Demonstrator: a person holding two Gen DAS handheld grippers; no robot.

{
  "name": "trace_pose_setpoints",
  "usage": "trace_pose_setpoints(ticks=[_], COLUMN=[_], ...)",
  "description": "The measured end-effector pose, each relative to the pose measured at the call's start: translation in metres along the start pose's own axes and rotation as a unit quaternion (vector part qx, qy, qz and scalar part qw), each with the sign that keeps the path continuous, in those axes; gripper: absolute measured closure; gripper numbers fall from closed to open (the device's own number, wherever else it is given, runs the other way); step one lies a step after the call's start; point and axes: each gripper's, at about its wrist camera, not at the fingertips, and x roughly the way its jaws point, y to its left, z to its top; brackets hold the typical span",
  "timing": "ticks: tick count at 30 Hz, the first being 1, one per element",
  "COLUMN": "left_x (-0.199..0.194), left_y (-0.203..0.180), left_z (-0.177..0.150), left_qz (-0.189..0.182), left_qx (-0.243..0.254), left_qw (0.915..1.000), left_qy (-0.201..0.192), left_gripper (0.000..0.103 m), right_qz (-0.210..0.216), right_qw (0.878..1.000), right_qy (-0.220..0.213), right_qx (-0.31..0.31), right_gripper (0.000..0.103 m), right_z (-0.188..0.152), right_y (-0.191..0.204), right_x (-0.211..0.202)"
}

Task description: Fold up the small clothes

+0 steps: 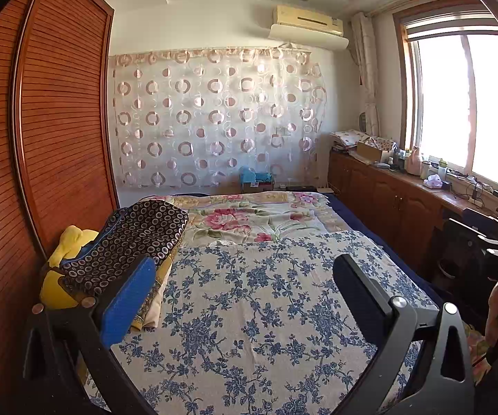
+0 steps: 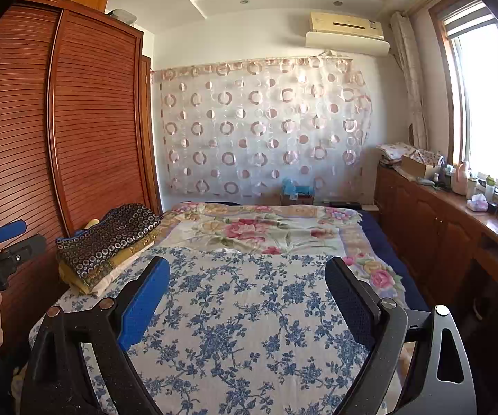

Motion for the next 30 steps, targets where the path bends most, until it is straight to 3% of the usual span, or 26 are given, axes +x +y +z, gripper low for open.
trace_pose_setpoints(ticks=[30], left_x=[-0.0003], left_y=[0.0005], left_z=[-0.0020], left_qz=[0.000], left_qx=[0.000], left_qw=[1.0000], left_qy=[-0.001], left_gripper=[0.000], right_qz=[-0.001], right_qw=[1.000], right_qy=[-0.003], right_qx=[0.000], right_gripper=[0.011], right_z=[-0.0001], right_y=[0.0018], right_x=[-0.0013])
